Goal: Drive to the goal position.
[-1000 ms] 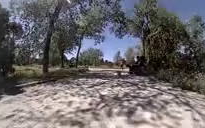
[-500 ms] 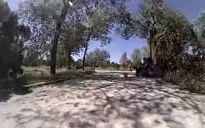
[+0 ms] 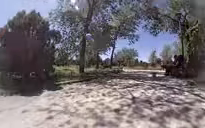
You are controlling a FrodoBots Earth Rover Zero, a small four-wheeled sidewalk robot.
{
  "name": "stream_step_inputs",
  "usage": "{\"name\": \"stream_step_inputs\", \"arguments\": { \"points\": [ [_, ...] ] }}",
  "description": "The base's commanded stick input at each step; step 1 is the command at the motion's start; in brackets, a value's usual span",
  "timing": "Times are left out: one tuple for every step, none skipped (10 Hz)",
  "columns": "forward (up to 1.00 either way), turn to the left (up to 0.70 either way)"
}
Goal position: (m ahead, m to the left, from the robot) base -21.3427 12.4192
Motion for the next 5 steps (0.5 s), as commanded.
{"name": "stream_step_inputs", "arguments": {
  "points": [
    [0.00,0.70],
    [0.00,0.70],
    [0.00,0.70],
    [0.00,0.70],
    [0.00,0.70]
  ]
}}
